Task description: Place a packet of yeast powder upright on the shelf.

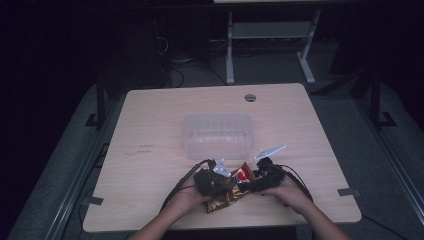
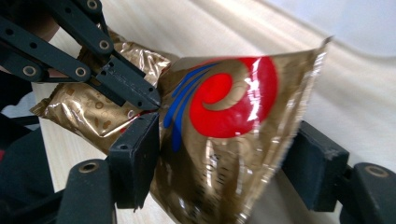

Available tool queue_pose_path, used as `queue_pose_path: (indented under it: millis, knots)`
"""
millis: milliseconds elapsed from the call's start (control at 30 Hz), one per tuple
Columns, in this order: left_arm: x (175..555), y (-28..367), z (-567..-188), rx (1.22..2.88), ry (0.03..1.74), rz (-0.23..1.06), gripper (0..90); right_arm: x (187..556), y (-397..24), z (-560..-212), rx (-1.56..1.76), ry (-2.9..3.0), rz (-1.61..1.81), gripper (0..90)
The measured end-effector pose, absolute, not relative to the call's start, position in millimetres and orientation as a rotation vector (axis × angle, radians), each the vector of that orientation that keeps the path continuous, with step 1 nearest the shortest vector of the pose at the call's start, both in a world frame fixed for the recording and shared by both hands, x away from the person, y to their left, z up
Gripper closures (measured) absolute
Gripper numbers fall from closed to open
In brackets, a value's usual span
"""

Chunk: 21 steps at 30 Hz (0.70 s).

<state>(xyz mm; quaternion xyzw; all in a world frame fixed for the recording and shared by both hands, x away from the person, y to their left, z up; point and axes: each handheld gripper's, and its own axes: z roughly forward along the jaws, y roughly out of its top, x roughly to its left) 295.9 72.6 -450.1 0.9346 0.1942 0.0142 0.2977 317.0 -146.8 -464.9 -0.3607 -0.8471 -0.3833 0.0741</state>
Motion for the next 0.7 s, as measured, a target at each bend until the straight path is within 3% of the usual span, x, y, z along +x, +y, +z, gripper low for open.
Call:
queue_pose_path:
  millis: [700]
  knots:
    - [299, 78, -451, 2.484, 0.494, 0.008, 90.0, 316, -143, -450, -1.045, -2.508, -1.207, 70.9]
